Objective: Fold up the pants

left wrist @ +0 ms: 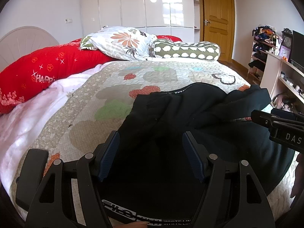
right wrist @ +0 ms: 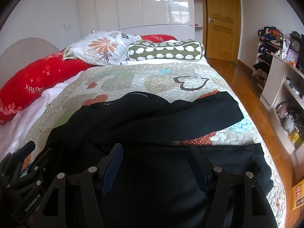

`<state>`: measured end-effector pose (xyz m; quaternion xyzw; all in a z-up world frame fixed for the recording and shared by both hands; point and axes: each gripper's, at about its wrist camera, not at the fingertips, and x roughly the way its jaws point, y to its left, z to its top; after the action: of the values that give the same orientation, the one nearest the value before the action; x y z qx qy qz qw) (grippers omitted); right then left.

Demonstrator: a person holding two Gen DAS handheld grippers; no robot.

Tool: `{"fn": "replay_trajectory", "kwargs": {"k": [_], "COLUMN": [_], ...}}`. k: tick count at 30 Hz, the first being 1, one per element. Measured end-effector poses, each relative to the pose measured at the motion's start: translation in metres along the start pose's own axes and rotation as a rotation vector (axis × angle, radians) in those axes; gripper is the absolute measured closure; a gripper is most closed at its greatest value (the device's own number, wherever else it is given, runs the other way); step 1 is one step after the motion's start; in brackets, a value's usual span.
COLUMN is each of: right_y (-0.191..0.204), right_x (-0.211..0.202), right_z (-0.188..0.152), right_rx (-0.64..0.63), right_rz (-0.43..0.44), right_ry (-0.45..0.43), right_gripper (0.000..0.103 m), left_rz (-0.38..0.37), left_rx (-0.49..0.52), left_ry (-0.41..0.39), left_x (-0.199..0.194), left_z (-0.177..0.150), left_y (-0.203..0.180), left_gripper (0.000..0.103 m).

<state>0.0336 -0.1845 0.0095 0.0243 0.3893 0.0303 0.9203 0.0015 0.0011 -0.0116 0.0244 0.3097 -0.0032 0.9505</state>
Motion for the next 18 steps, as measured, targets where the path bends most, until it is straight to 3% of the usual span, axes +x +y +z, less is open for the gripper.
{"fn": "replay_trajectory", "kwargs": {"k": [11, 18], "right_y": [0.001, -0.01], "right_x": [0.003, 0.002], "right_z": [-0.001, 0.024], "right_rx": [-0.005, -0.017], "right_rz": [0.006, 0.064], "right_ry": [0.015, -0.001], "right_gripper": [0.036, 0.035], "left_rz": [-0.006, -0.083], "left_rx": [0.001, -0.046], "left_ry": [0.007, 0.035], "left_x": [0.001, 0.003], "left_z": [-0.001, 0.024], "left_y": [-0.001, 0.02], "left_gripper": [0.034, 0.034]}}
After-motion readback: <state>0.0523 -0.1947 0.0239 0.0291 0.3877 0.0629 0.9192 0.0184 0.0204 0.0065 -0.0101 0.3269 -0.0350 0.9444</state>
